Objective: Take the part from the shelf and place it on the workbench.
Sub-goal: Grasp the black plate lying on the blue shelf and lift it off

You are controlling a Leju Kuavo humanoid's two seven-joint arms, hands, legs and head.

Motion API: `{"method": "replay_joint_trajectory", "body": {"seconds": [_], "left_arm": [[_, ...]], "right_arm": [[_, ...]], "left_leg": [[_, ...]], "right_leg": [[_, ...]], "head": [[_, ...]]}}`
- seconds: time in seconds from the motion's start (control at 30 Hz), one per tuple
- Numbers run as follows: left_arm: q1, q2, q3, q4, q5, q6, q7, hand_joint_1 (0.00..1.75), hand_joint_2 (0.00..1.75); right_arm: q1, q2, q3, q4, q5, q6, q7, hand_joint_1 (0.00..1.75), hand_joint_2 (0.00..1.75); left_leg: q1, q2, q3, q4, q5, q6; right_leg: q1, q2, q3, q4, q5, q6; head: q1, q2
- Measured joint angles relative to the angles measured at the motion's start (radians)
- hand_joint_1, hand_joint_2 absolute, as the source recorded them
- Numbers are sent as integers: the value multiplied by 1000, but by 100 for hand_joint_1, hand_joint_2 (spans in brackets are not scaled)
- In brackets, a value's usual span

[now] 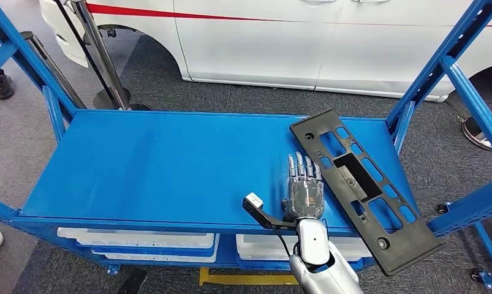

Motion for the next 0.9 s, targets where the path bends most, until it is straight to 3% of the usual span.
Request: {"method": "replay_joint_trajectory", "body": {"seconds": [0.07, 0.1, 0.23, 0.3, 0.37, 0.4, 0.43, 0.5, 0.57, 0.6, 0.73, 0.8, 0.87, 0.9], "left_arm": [[-1, -2, -3, 0, -1, 0, 3, 0, 0], [-1, -2, -4, 0, -1, 0, 4, 0, 0], [-2, -2, -13, 0, -2, 0, 8, 0, 0], [-3, -2, -18, 0, -3, 0, 9, 0, 0], [-1, -2, -21, 0, -4, 0, 11, 0, 0], [0, -2, -22, 0, -4, 0, 12, 0, 0], [1, -1, -22, 0, -4, 0, 13, 0, 0], [1, 2, -23, 0, -5, 0, 14, 0, 0], [-2, 2, -24, 0, -7, 0, 16, 0, 0], [-2, 2, -25, 0, -8, 0, 16, 0, 0], [0, 2, -27, 0, -10, 0, 19, 0, 0], [-3, 3, -30, 0, -10, 0, 19, 0, 0], [-5, 4, -31, 0, -9, 0, 19, 0, 0], [-4, 4, -31, 0, -9, 0, 19, 0, 0]], "right_arm": [[-16, 9, 0, 14, -3, 2, 0, 0, 175], [-22, 13, 0, 20, -5, 2, -1, 0, 175], [-40, 30, 0, 43, -18, -4, -5, 0, 175], [-47, 39, 1, 53, -21, -5, -6, 0, 175], [-49, 44, 2, 61, -26, -6, -7, 0, 175], [-50, 46, 3, 65, -29, -6, -7, 0, 175], [-51, 48, 4, 67, -32, -7, -7, 0, 175], [-54, 51, 5, 72, -38, -8, -7, 0, 175], [-60, 54, 5, 78, -42, -7, -6, 0, 175], [-64, 55, 5, 81, -44, -6, -4, 0, 175], [-77, 55, 5, 95, -47, -11, 3, 0, 175], [-80, 55, 5, 102, -49, -12, 4, 0, 175], [-81, 55, 5, 109, -50, -12, 4, 0, 175], [-81, 55, 5, 113, -50, -12, 4, 0, 175]], "left_leg": [[-3, 0, 1, 2, -3, -8], [-4, 0, 1, 2, -4, -13], [-3, 0, -2, 15, -16, -36], [-1, 0, -41, 99, -63, -44], [1, 0, -107, 228, -116, -50], [3, 0, -130, 268, -122, -53], [3, 0, -136, 272, -108, -55], [6, 1, -94, 171, -37, -55], [4, 2, -40, 55, 7, -50], [2, 2, -26, 24, 10, -45], [4, -1, -11, 5, 1, -17], [4, -1, 2, 0, -2, -7], [2, -1, 7, -1, -7, 0], [0, -1, 10, 0, -11, 2]], "right_leg": [[6, -1, 58, -113, 36, -10], [9, -1, 69, -137, 38, -14], [5, -1, 78, -155, 41, -32], [1, -4, 84, -163, 43, -42], [2, -5, 85, -163, 40, -47], [2, -4, 86, -162, 38, -47], [1, -4, 88, -161, 35, -46], [-1, -2, 96, -156, 26, -39], [2, 0, 99, -148, 15, -29], [4, 1, 99, -146, 12, -23], [6, 0, 97, -126, 10, -4], [3, -1, 60, -54, -22, 3], [2, -1, -14, 64, -67, 6], [1, -1, -46, 108, -77, 7]], "head": [[0, 0], [0, 0], [0, 0], [-1, 0], [0, 0], [0, 0], [0, 0], [-1, 0], [0, 0], [0, 0], [0, 0], [0, 0], [0, 0], [0, 0]]}}
